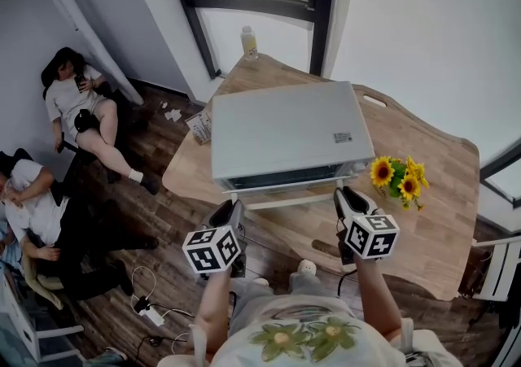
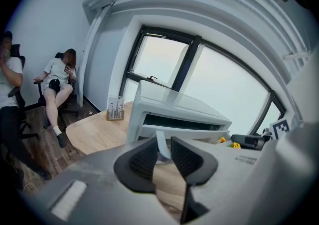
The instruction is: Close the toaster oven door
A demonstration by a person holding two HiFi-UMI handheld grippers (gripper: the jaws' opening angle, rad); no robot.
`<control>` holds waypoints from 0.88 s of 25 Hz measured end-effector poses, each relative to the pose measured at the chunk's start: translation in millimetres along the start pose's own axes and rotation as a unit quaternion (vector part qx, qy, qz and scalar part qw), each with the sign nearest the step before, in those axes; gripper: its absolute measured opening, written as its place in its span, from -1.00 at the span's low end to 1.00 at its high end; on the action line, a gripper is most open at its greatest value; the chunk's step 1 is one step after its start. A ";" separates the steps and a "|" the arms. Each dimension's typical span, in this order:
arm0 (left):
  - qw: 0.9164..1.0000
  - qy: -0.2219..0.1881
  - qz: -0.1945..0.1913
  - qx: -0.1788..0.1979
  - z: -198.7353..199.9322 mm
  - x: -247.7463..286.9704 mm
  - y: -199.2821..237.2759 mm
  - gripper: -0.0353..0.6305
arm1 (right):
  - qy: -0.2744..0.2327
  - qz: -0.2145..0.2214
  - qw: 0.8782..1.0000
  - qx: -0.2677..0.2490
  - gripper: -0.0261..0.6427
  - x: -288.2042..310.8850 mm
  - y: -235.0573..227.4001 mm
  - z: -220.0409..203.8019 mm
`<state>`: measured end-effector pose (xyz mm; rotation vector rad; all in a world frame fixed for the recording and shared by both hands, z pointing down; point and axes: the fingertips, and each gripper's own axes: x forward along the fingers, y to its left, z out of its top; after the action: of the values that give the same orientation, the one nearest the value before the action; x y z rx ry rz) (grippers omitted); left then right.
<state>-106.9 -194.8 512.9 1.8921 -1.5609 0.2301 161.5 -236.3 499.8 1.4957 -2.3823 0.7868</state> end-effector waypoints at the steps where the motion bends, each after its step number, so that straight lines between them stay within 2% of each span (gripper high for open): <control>1: 1.000 -0.001 0.001 0.001 1.3 0.5 -0.2 -0.60 | 0.001 0.000 1.000 0.001 -0.67 0.7 -0.1 1.2; 22: 1.000 -0.019 0.015 0.003 21.1 11.7 3.0 -0.60 | -0.001 0.011 1.000 0.001 -0.67 16.6 -1.1 18.6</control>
<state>-112.2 -216.8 504.1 1.8887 -1.6155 0.2130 156.6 -259.5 492.1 1.4733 -2.4044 0.7925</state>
